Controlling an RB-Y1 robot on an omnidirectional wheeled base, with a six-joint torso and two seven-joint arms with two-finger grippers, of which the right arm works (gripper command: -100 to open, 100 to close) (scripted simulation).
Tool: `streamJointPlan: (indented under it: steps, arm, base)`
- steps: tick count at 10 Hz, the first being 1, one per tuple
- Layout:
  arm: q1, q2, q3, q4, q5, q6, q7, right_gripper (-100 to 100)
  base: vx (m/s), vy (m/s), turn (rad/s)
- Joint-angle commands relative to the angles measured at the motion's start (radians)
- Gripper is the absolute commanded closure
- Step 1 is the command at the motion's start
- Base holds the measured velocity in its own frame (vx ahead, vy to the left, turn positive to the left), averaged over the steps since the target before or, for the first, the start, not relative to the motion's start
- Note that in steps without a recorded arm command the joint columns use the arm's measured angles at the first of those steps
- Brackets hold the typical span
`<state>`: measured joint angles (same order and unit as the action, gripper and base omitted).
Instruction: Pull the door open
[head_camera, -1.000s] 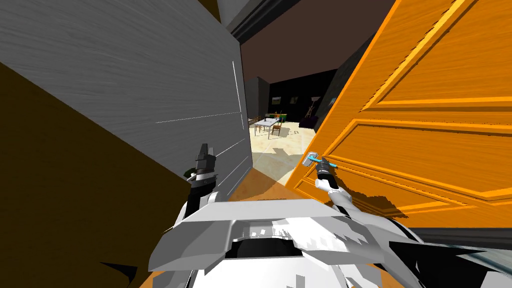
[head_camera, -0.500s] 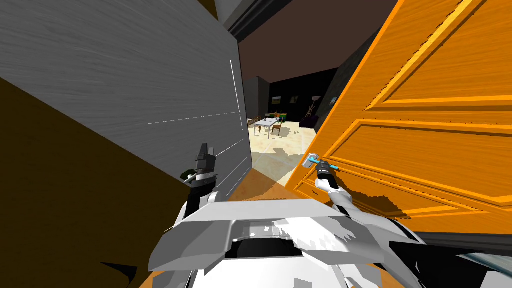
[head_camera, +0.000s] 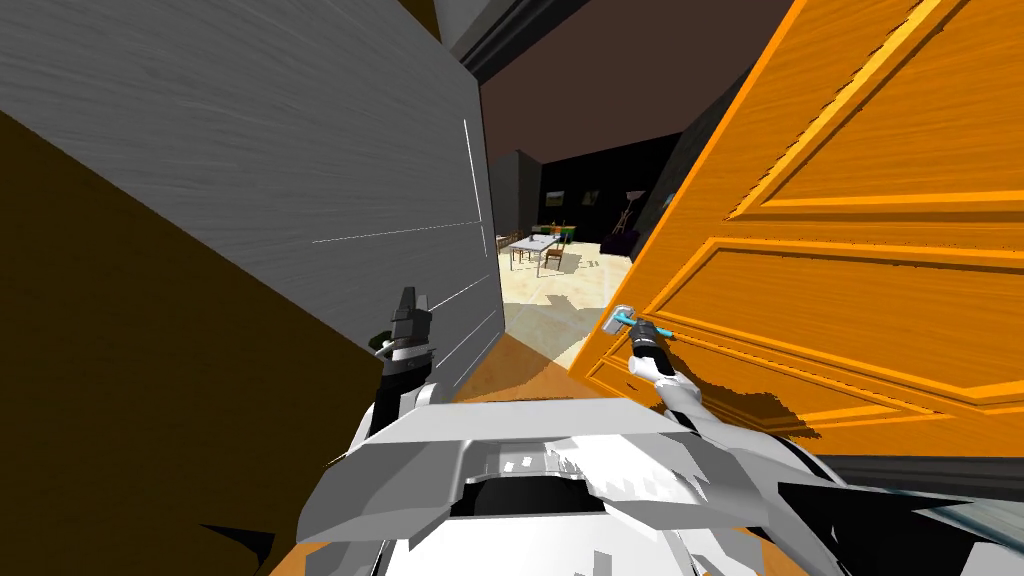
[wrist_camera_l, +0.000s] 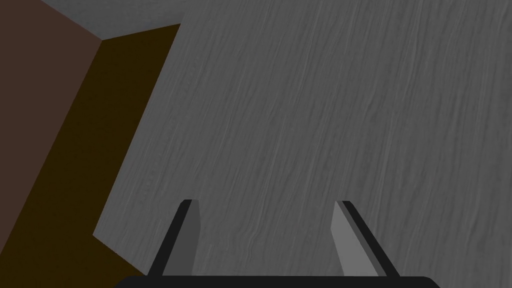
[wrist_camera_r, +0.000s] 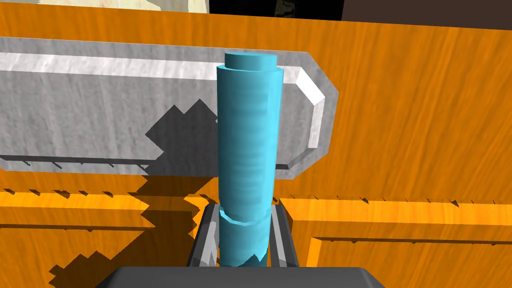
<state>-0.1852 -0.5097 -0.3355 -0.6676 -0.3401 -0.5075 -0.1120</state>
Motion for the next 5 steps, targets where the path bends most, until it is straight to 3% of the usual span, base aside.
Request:
streamJointPlan:
  steps: [1, 5]
  arm:
    - [-0.003, 0.003, 0.022, 0.006, 0.008, -0.005, -0.014, 100]
    - [-0.013, 0.009, 0.079, -0.019, 0.031, 0.004, -0.046, 100]
  base:
    - [-0.21, -0.038, 0.085]
    - [-0.245, -0.012, 0.069]
